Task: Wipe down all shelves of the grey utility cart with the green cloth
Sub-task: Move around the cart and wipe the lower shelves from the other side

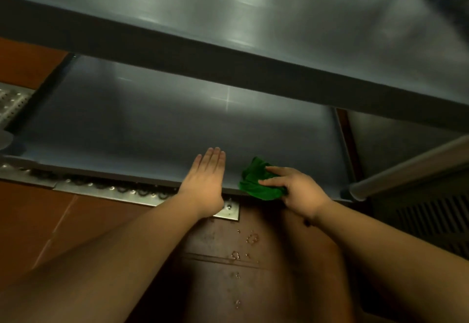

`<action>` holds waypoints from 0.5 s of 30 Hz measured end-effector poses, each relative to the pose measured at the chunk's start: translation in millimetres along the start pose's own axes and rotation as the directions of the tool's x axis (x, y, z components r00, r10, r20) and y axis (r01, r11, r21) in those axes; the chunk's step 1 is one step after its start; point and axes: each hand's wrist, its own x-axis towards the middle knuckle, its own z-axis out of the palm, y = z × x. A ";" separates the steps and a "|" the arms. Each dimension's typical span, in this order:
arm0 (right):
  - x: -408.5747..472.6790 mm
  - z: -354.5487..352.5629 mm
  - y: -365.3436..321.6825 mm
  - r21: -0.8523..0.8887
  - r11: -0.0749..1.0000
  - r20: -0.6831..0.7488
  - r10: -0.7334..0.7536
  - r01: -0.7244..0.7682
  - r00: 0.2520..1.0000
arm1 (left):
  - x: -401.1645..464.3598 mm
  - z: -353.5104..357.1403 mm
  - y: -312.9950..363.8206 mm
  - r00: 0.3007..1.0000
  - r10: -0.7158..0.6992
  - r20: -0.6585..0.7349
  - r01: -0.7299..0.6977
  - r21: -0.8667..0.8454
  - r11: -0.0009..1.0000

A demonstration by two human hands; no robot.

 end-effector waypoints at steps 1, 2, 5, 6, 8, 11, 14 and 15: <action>-10.2 -2.0 8.1 -0.028 0.999 -0.023 0.042 -0.043 0.999 | 5.7 -1.0 8.2 1.000 0.018 0.006 -0.018 -0.019 1.000; -19.9 -4.9 14.8 -0.066 0.994 -0.038 0.086 -0.088 0.996 | 11.5 -0.9 16.2 1.000 0.030 0.004 -0.030 -0.034 0.999; -42.8 -17.1 29.5 -0.281 0.931 -0.053 0.226 -0.232 0.973 | 27.3 -3.6 37.8 0.998 0.061 -0.007 -0.061 -0.087 0.994; -47.4 -21.2 32.3 -0.365 0.893 -0.055 0.263 -0.265 0.963 | 31.4 -5.9 42.3 0.997 0.074 -0.017 -0.075 -0.098 0.992; -56.4 -27.3 37.2 -0.471 0.813 -0.060 0.358 -0.343 0.932 | 40.8 -10.8 51.5 0.995 0.095 -0.039 -0.099 -0.129 0.987; -54.8 -12.7 29.9 -0.452 0.746 -0.037 0.532 -0.489 0.846 | 53.6 -15.2 55.2 0.996 0.063 -0.058 -0.074 -0.202 0.977; -28.3 12.6 16.5 -0.295 0.659 -0.083 0.704 -0.692 0.706 | 66.5 -8.7 57.0 0.990 0.103 -0.100 -0.121 -0.195 0.973; -17.6 18.1 16.4 -0.241 0.629 -0.121 0.737 -0.739 0.665 | 68.1 -3.7 59.0 0.986 0.130 -0.105 -0.148 -0.180 0.972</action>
